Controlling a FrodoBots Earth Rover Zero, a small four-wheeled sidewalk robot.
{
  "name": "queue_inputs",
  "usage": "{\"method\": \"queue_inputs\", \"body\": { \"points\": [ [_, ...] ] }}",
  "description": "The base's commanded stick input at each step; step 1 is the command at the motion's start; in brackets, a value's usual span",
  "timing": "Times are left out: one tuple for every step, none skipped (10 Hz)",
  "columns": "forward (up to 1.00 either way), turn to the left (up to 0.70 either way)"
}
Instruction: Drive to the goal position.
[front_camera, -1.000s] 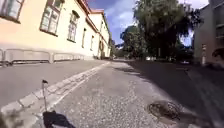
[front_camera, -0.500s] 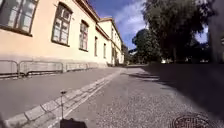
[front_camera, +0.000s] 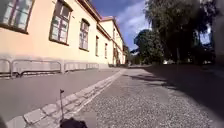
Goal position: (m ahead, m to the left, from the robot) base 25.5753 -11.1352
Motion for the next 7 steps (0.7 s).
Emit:
{"method": "queue_inputs", "body": {
  "points": [
    [0.7, -0.35],
    [0.7, -0.28],
    [0.7, 0.0],
    [0.7, 0.0],
    [0.7, 0.0],
    [0.7, 0.0],
    [0.7, 0.0]
  ]
}}
